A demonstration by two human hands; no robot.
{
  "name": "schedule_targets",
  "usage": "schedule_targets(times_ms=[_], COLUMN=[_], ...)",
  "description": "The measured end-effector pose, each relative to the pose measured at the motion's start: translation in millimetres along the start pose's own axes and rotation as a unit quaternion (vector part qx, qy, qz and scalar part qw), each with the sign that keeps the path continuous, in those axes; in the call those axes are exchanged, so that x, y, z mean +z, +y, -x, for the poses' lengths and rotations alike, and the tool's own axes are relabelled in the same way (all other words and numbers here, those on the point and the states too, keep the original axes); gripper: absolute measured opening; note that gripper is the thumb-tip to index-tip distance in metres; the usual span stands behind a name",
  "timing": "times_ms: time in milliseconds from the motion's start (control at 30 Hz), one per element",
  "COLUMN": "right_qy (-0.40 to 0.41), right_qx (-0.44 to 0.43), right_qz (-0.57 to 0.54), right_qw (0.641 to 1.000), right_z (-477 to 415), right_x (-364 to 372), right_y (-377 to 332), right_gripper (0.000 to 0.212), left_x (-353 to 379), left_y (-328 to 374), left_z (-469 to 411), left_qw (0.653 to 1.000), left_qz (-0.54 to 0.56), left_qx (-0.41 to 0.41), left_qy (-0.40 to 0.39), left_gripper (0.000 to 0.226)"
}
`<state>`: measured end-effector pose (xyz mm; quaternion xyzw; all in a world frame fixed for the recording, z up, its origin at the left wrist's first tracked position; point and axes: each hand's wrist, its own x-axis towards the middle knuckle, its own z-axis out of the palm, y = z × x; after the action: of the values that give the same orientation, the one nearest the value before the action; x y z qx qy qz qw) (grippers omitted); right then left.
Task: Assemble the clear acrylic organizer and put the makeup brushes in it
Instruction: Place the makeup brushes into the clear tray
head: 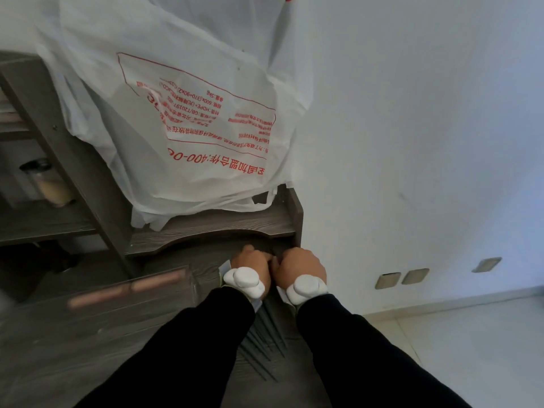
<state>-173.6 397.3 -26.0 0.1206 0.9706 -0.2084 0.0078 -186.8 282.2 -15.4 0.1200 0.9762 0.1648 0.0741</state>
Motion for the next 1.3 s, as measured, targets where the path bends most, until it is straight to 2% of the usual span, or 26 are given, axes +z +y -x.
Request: schedule_targets(times_ms=[133, 233, 333, 400, 500, 567, 667, 767, 800, 867, 933, 1067, 1300], right_qy=[0.011, 0.016, 0.006, -0.001, 0.017, 0.04, 0.085, 0.1, 0.099, 0.084, 0.061, 0.029, 0.007], right_qx=[0.021, 0.036, 0.043, 0.047, 0.065, 0.074, 0.081, 0.05, 0.03, -0.015, -0.054, -0.118, -0.173], right_qz=[0.014, 0.021, 0.016, 0.005, -0.046, -0.119, -0.282, -0.485, -0.523, -0.556, -0.561, -0.522, -0.462], right_qw=[1.0, 0.999, 0.999, 0.999, 0.997, 0.989, 0.952, 0.867, 0.846, 0.827, 0.824, 0.844, 0.87], right_z=[13, 24, 33, 39, 48, 53, 66, 90, 99, 115, 127, 146, 157], right_x=[1, 2, 2, -1, -12, -21, -38, -63, -71, -85, -91, -92, -84], right_y=[7, 13, 15, 16, 20, 27, 34, 32, 30, 27, 22, 6, -16], right_gripper=[0.043, 0.048, 0.047, 0.047, 0.042, 0.037, 0.034, 0.021, 0.015, 0.008, 0.004, 0.006, 0.003], left_x=[-5, -5, -6, -4, -1, -3, -18, -38, -45, -53, -61, -76, -95], left_y=[9, 11, 11, 9, 7, 5, 2, -2, -4, -12, -20, -30, -36], left_z=[19, 29, 33, 30, 26, 29, 46, 82, 96, 118, 135, 156, 177], left_qw=[0.998, 0.998, 0.998, 0.998, 0.998, 0.998, 0.988, 0.975, 0.972, 0.967, 0.965, 0.965, 0.969], left_qz=[-0.052, -0.056, -0.058, -0.065, -0.051, 0.005, 0.126, 0.181, 0.188, 0.198, 0.199, 0.183, 0.09], left_qx=[0.035, 0.024, 0.013, 0.012, -0.026, -0.039, -0.03, 0.027, 0.043, 0.066, 0.077, 0.09, 0.143], left_qy=[0.026, 0.034, 0.013, 0.002, 0.034, 0.052, 0.085, 0.125, 0.134, 0.147, 0.156, 0.167, 0.178], left_gripper=[0.032, 0.027, 0.015, 0.015, 0.014, 0.017, 0.026, 0.034, 0.034, 0.038, 0.043, 0.049, 0.046])
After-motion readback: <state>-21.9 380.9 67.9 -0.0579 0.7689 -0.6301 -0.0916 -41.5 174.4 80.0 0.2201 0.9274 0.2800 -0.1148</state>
